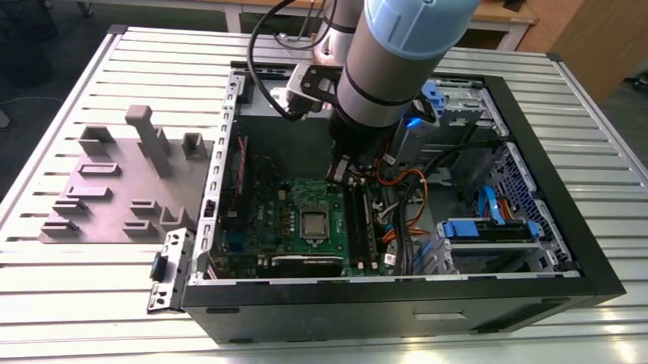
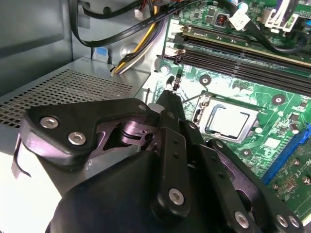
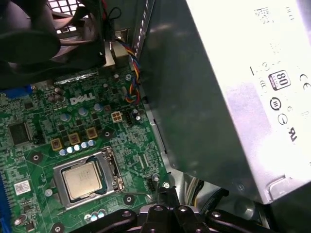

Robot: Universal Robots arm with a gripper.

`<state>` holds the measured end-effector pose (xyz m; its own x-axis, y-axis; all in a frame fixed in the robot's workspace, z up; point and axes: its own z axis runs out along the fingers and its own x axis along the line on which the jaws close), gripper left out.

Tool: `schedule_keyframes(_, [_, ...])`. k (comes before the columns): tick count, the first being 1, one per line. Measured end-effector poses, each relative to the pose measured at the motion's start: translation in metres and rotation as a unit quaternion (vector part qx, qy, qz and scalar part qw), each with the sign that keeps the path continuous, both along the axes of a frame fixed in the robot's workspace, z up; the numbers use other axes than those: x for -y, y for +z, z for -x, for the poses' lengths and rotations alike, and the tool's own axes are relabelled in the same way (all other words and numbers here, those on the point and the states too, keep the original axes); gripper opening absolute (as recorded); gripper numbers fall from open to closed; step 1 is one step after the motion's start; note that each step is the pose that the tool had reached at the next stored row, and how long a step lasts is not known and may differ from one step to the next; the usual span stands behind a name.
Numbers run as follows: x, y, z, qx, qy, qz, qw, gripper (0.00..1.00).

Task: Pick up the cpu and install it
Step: 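Close the cpu cover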

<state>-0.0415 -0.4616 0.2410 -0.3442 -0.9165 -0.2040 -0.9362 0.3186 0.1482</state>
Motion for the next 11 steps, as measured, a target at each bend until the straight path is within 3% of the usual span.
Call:
schedule_keyframes(5, [-0.0014, -0.0001, -0.0003, 0.0004, 0.002, -0.0053, 0.99998, 0.11])
schedule_keyframes(11, [-0.0015, -0.0015, -0.0002, 0.0011, 0.009, -0.0056, 0.99994, 0.11])
